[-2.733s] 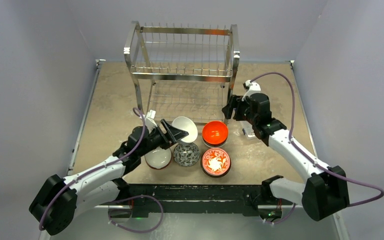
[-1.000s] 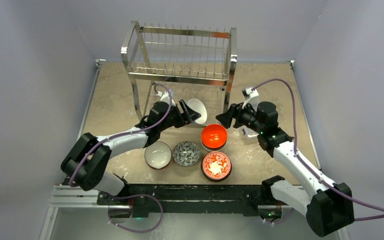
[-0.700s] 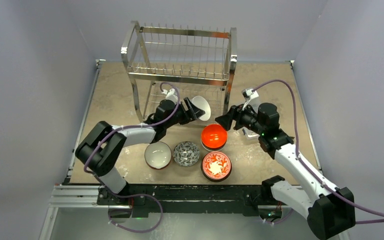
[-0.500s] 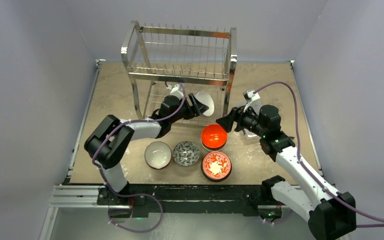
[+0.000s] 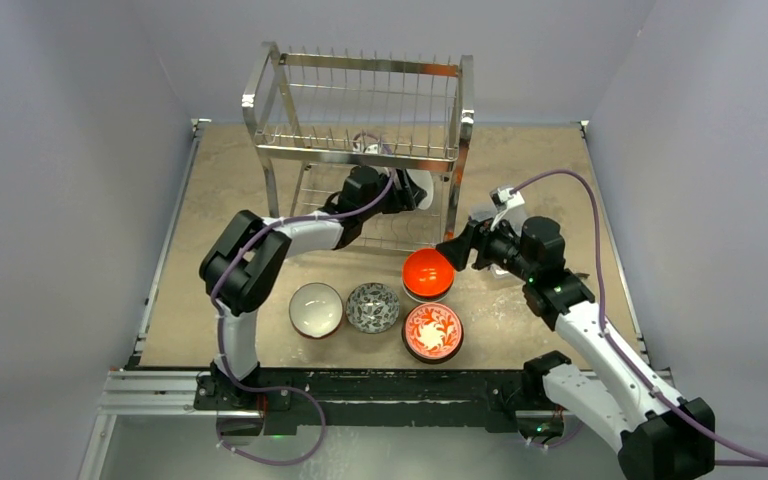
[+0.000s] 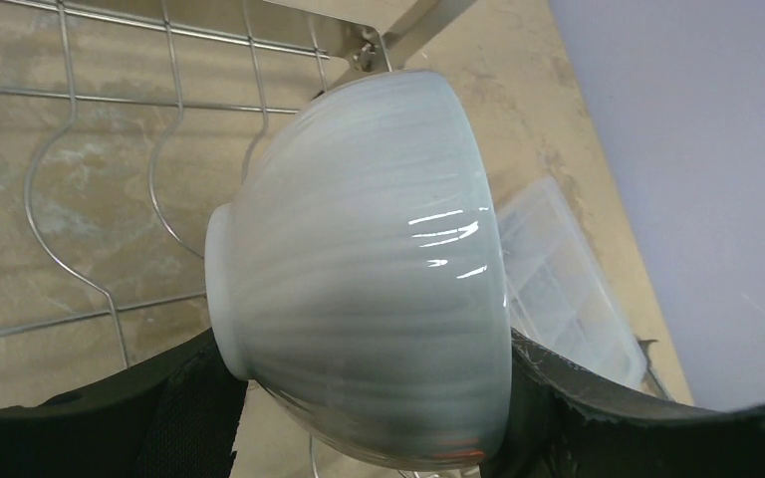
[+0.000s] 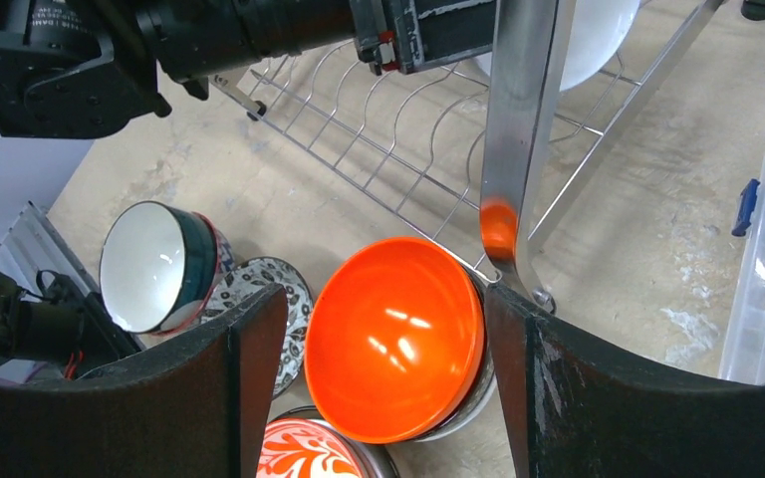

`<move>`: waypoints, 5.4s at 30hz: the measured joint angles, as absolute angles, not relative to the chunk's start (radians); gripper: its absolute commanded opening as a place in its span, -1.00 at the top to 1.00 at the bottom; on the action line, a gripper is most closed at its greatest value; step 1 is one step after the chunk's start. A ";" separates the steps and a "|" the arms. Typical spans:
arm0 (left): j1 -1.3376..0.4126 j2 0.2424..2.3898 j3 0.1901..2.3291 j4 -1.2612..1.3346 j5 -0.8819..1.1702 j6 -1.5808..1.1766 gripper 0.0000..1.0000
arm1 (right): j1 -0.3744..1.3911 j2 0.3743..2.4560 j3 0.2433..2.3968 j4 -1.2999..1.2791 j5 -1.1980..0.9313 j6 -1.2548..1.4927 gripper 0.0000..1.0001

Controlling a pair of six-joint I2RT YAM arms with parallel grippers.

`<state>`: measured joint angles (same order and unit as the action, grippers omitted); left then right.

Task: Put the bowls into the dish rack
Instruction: Place the bowl in the dish rack, then pick up the bowl from the center of the board.

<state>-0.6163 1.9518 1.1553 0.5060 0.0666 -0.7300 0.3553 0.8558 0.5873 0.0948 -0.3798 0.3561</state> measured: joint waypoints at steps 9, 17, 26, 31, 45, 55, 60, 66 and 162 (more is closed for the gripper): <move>-0.616 1.991 1.278 0.353 -0.026 -0.592 0.92 | 0.355 0.840 0.585 0.071 -0.355 0.346 -0.49; -0.616 2.049 1.364 0.296 -0.076 -0.511 0.97 | 0.355 0.837 0.585 0.053 -0.346 0.339 -0.49; -0.627 2.083 1.432 0.253 -0.122 -0.442 0.98 | 0.355 0.837 0.585 0.049 -0.331 0.339 -0.49; -0.656 2.092 1.452 0.233 -0.188 -0.386 0.98 | 0.355 0.838 0.585 0.049 -0.331 0.339 -0.49; -0.708 2.114 1.484 0.218 -0.292 -0.317 0.97 | 0.355 0.838 0.585 0.049 -0.330 0.339 -0.49; -0.723 2.171 1.563 0.179 -0.307 -0.292 0.97 | 0.355 0.838 0.585 0.049 -0.326 0.340 -0.49; -0.738 2.185 1.587 0.159 -0.334 -0.291 0.95 | 0.355 0.833 0.585 0.046 -0.323 0.340 -0.48; -0.738 2.186 1.590 0.155 -0.329 -0.299 0.51 | 0.355 0.817 0.587 0.038 -0.323 0.340 -0.48; -0.887 1.576 0.866 -0.341 -0.070 -0.347 0.49 | 0.355 0.890 0.554 0.066 -0.423 0.367 -0.49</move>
